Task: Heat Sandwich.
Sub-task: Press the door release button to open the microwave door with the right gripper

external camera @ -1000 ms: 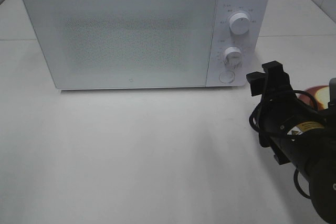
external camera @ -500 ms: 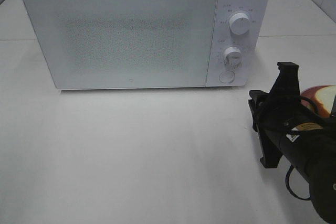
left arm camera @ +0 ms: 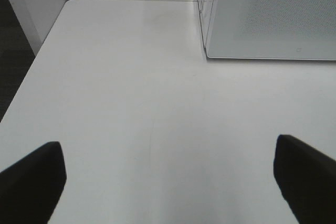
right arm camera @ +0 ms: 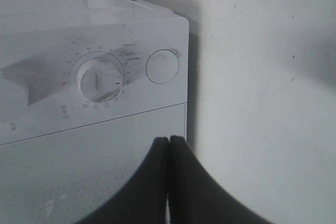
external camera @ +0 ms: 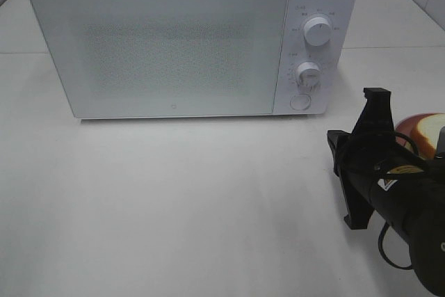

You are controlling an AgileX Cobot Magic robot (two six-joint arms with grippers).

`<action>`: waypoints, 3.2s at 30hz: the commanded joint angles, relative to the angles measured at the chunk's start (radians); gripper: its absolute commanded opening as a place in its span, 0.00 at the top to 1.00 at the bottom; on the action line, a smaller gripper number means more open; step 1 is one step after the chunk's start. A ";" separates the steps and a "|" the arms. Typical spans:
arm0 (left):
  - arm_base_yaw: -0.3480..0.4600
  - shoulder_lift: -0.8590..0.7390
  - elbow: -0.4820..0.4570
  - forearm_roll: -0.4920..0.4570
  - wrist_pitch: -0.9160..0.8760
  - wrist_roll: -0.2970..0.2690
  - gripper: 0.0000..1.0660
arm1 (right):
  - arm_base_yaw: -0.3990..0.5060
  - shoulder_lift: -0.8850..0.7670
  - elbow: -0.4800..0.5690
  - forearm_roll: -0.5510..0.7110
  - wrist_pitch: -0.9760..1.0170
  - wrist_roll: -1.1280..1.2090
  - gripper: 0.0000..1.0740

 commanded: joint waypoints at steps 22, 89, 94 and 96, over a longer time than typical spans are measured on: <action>0.003 -0.029 0.002 -0.003 -0.006 0.002 0.05 | -0.147 0.178 -0.185 -0.221 0.037 0.046 1.00; 0.003 -0.028 0.002 -0.003 -0.006 0.002 0.05 | -0.367 0.426 -0.679 -0.272 -0.025 -0.100 1.00; 0.003 -0.028 0.002 -0.003 -0.006 0.002 0.05 | -0.367 0.426 -0.682 -0.271 -0.012 -0.104 0.99; 0.003 -0.028 0.002 -0.003 -0.006 0.002 0.05 | -0.367 0.426 -0.682 -0.271 -0.012 -0.104 0.99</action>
